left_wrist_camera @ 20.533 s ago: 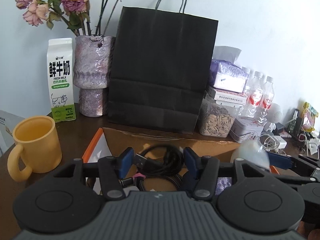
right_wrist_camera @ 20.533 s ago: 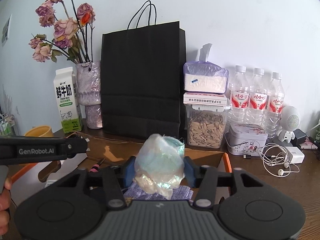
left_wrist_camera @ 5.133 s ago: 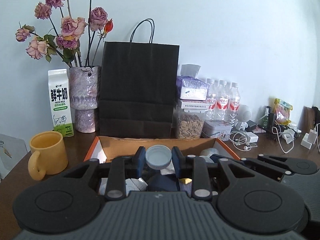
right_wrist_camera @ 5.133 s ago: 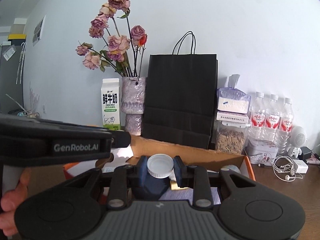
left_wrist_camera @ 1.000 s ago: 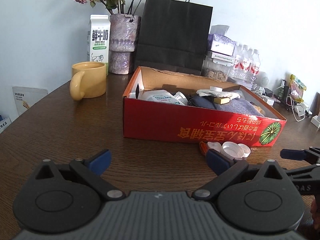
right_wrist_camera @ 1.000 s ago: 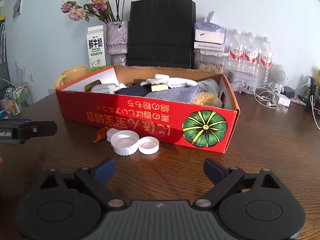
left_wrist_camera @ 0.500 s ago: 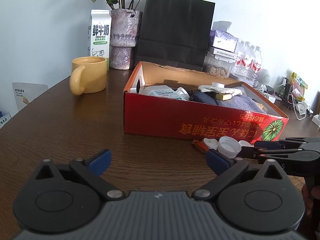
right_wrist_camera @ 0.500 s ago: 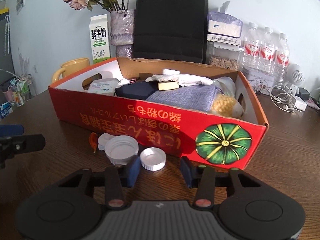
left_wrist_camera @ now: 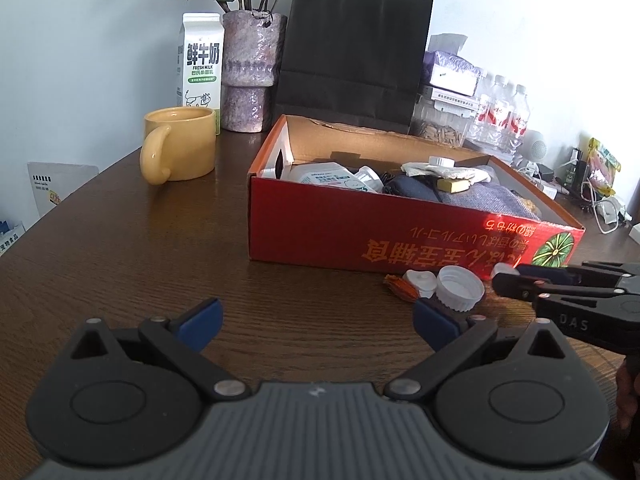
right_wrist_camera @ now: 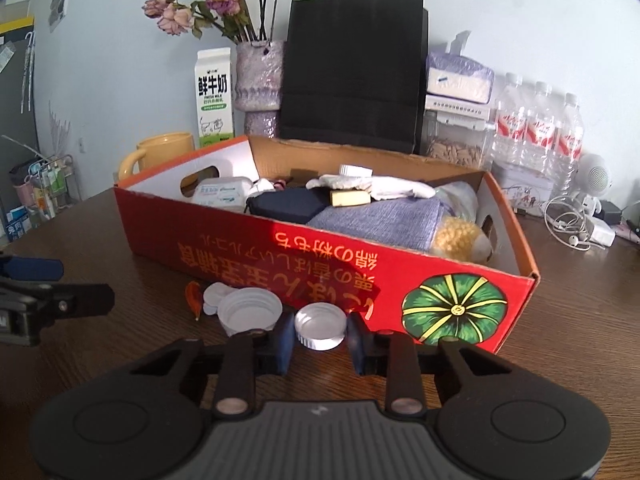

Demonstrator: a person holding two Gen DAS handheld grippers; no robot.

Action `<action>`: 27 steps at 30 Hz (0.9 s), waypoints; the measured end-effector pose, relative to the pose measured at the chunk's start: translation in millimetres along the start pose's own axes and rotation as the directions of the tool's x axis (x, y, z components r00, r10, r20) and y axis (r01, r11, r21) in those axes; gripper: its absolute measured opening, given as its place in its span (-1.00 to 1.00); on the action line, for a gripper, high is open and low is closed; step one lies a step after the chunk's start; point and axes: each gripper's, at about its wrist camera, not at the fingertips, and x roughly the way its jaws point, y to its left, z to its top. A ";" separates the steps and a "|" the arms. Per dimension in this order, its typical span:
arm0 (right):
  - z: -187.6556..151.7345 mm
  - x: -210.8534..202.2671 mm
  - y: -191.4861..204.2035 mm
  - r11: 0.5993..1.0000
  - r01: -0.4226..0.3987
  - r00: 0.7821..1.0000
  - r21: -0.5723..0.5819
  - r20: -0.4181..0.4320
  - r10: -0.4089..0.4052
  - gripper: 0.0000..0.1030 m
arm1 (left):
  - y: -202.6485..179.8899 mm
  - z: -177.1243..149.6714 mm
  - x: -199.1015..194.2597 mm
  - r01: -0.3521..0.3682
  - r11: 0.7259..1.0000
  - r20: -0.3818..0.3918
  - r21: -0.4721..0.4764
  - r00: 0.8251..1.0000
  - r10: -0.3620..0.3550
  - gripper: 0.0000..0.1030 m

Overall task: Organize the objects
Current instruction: 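Grasp a white cap with the right tool while the left tool grasps another cap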

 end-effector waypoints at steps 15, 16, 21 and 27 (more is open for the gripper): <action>-7.7 -22.8 4.8 0.999 0.015 0.997 -0.035 0.071 -0.012 -0.47 | -36.3 15.2 24.4 0.035 0.973 -0.041 0.230 0.999 -0.026 1.00; -7.5 -23.3 4.4 0.999 0.014 0.997 -0.033 0.073 -0.011 -0.47 | -37.1 16.7 27.5 0.042 0.972 -0.045 0.232 0.998 -0.033 1.00; -7.4 -24.5 3.4 1.000 0.008 0.997 -0.026 0.077 -0.006 -0.47 | -41.2 19.5 37.5 0.063 0.966 -0.061 0.251 0.997 -0.050 1.00; -7.7 -23.1 3.6 1.000 0.005 0.998 -0.025 0.070 -0.003 -0.47 | -42.5 20.1 46.9 0.083 0.959 -0.086 0.272 0.994 -0.062 0.90</action>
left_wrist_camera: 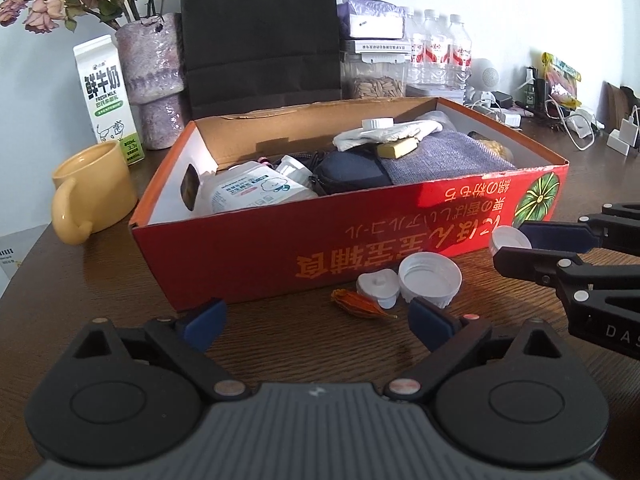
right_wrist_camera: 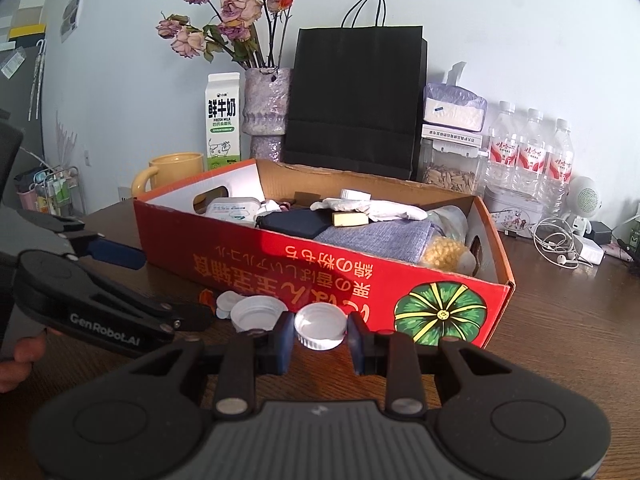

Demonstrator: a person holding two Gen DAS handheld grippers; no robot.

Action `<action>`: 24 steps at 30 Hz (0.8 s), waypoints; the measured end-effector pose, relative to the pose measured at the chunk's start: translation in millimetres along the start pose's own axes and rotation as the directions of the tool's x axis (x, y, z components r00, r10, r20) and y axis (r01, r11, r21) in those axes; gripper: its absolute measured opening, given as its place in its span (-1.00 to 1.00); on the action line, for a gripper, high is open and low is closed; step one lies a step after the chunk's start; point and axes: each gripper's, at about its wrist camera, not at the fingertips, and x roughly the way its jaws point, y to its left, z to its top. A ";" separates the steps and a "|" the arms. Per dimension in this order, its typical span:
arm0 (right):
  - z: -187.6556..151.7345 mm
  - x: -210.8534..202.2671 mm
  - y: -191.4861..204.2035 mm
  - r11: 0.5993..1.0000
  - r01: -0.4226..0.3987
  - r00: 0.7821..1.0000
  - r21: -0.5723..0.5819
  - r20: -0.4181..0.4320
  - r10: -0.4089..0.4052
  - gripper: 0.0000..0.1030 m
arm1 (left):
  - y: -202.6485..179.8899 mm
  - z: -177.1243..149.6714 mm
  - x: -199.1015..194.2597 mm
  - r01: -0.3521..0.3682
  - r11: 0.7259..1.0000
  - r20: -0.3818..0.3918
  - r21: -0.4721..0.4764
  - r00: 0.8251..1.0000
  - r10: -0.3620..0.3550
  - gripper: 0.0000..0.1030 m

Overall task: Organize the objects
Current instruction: 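Grasp a white cap with the right tool while the left tool grasps another cap, then carry the caps into the box and release them with both tools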

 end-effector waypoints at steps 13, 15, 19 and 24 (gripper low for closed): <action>-0.5 1.4 0.4 1.000 0.001 1.000 -0.001 -0.008 -0.001 -0.47 | 1.8 3.2 15.6 0.106 0.993 -0.007 0.054 0.994 -0.105 0.48; -0.6 1.7 0.3 1.000 0.000 1.000 -0.001 -0.010 0.000 -0.47 | 1.3 3.6 17.4 0.125 0.990 -0.012 0.063 0.992 -0.124 0.45; -0.7 2.4 0.8 1.000 -0.002 1.000 -0.002 -0.012 0.001 -0.47 | 0.9 3.4 17.7 0.172 0.982 -0.008 0.078 0.985 -0.172 0.06; -0.9 3.1 0.5 1.000 -0.003 1.000 -0.001 -0.015 0.003 -0.47 | -3.0 1.3 12.6 0.187 0.977 0.006 0.098 0.982 -0.189 -0.29</action>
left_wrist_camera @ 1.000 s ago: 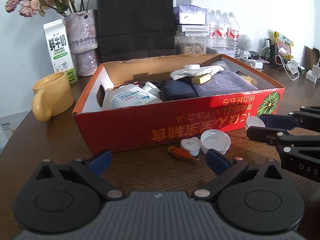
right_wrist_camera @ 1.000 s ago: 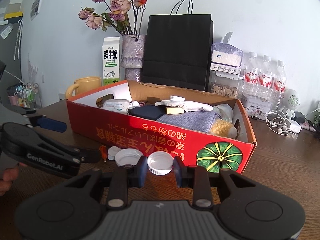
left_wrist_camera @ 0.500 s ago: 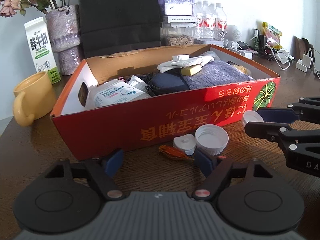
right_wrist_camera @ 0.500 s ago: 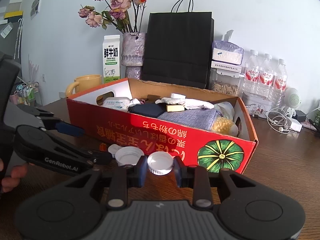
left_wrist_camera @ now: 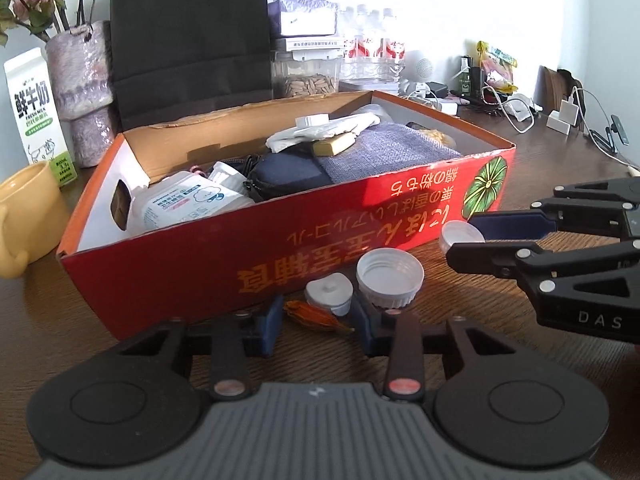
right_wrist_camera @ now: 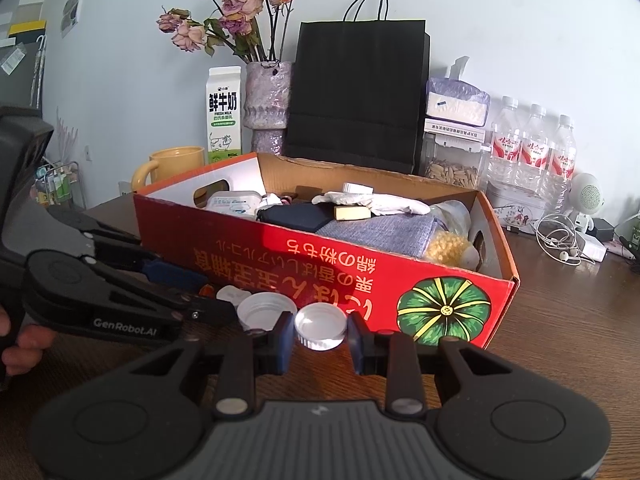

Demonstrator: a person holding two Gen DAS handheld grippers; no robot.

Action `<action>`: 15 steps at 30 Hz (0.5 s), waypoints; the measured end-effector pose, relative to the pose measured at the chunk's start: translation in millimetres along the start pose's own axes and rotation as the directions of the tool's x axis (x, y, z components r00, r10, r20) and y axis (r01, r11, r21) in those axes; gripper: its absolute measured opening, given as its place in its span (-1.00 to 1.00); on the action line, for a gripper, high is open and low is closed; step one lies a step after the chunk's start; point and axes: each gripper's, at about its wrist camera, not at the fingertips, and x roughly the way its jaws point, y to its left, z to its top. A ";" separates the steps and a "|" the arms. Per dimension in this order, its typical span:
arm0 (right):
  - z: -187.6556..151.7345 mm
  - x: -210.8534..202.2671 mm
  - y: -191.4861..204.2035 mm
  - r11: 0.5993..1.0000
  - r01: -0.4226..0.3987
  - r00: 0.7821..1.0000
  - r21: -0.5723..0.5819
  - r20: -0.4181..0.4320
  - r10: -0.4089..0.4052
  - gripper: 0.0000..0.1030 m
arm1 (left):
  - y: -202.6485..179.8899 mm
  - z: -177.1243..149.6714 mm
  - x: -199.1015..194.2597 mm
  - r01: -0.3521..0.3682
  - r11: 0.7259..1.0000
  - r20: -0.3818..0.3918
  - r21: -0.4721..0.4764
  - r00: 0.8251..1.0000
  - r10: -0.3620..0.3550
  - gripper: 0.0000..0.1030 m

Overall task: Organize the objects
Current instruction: 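Carry the caps into the box and release them with both tools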

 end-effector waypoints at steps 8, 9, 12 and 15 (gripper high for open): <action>0.2 -3.5 1.9 1.000 -0.002 1.000 -0.007 0.021 0.002 -0.47 | -0.3 -0.9 -19.8 -0.019 0.999 0.054 -0.036 0.998 0.021 -0.89; 0.6 -5.0 2.5 1.000 -0.002 1.000 -0.009 0.029 0.002 -0.47 | -0.6 -0.8 -23.4 -0.024 0.999 0.061 -0.037 0.998 0.026 -0.89; 1.8 -7.7 4.1 1.000 0.000 0.999 -0.013 0.041 0.001 -0.47 | 0.4 -2.7 -29.2 -0.033 0.997 0.046 -0.069 0.998 0.036 -0.83; 1.8 -11.1 6.1 1.000 -0.002 0.999 -0.015 0.048 0.003 -0.47 | -0.5 -6.8 -31.3 -0.039 0.995 0.017 -0.091 0.999 0.040 -0.23</action>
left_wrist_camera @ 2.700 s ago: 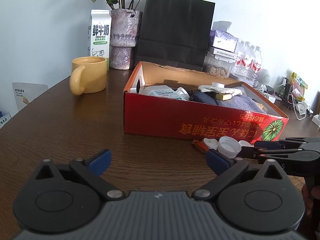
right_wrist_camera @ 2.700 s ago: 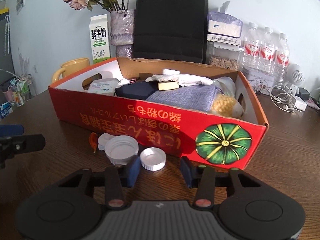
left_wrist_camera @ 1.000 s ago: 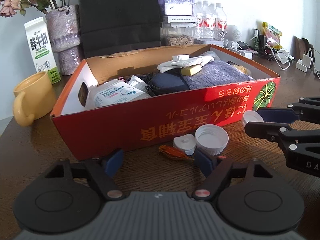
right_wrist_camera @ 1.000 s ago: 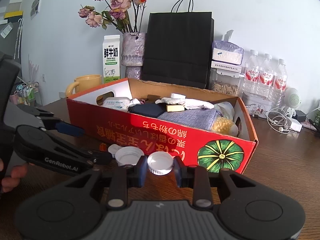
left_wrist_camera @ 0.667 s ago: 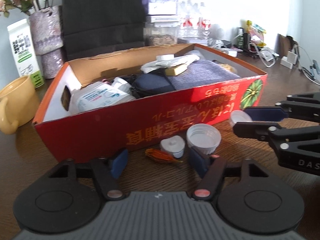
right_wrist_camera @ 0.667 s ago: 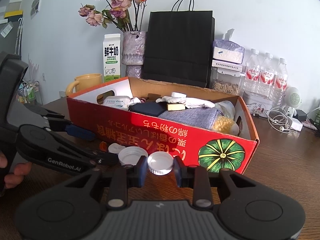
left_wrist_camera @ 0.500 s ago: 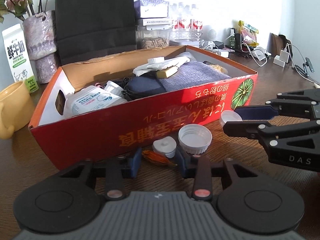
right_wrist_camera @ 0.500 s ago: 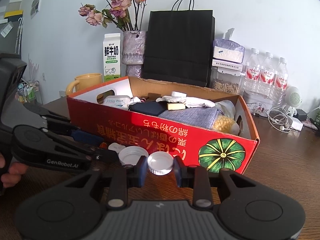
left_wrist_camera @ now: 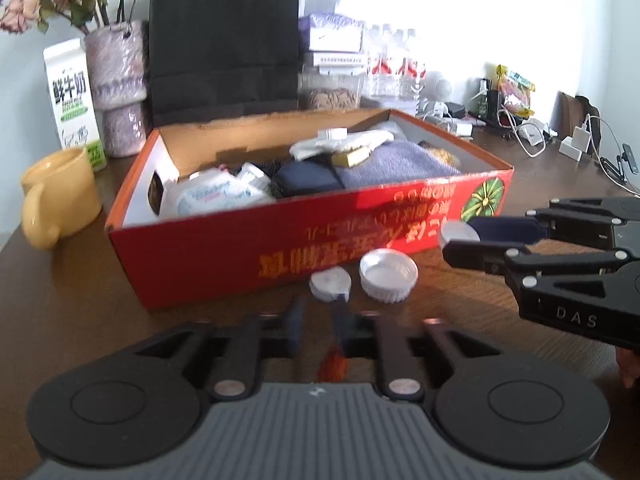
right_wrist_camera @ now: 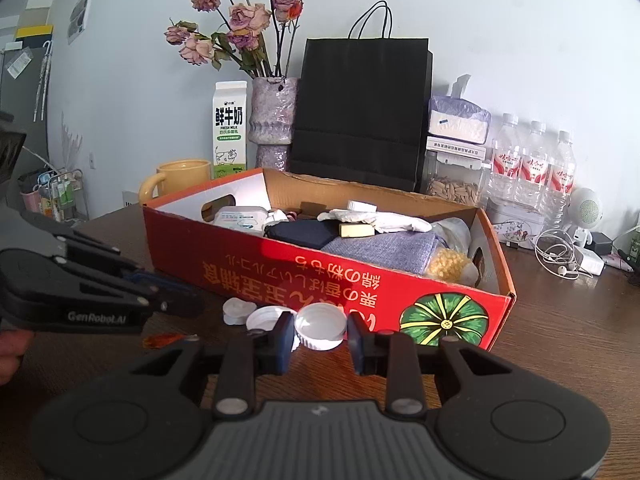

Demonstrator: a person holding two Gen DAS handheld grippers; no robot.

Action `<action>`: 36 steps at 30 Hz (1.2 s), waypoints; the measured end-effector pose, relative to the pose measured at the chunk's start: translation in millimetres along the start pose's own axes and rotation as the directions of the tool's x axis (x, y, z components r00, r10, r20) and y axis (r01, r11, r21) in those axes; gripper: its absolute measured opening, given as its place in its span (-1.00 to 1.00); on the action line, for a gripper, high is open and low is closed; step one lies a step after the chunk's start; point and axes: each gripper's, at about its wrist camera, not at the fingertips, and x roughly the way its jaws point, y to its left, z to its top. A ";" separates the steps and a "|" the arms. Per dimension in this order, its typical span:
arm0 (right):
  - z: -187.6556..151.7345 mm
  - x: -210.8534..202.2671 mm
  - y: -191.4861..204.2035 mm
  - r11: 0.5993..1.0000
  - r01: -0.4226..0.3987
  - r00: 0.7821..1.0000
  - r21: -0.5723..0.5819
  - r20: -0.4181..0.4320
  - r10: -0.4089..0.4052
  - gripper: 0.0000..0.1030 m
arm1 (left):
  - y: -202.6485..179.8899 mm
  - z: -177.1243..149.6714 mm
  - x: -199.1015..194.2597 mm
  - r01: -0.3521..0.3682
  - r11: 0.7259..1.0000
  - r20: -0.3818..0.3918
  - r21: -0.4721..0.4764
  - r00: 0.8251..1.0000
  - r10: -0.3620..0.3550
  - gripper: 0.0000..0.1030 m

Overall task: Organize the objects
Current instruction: 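Carry the caps into the box and release them with both tools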

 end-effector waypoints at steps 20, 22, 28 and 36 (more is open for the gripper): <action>11.7 -18.5 -1.1 0.999 -0.017 0.998 0.035 0.066 0.015 -0.47 | -4.5 15.4 -27.0 -0.032 0.998 0.079 -0.050 0.996 0.036 -0.86; 21.1 -17.9 -3.8 0.999 -0.017 0.996 0.040 0.086 0.014 -0.47 | -3.2 29.0 -30.5 -0.037 0.998 0.119 -0.057 0.992 0.043 -0.86; 43.5 -11.9 -4.8 1.000 -0.009 0.992 0.015 0.125 0.007 -0.47 | 4.9 66.8 -33.6 -0.046 0.995 0.213 -0.090 0.975 0.065 -0.86; 65.9 15.5 -15.5 0.999 0.025 0.989 0.025 0.142 -0.028 -0.47 | 25.8 94.3 -9.1 -0.049 0.984 0.223 -0.172 0.971 0.088 -0.86</action>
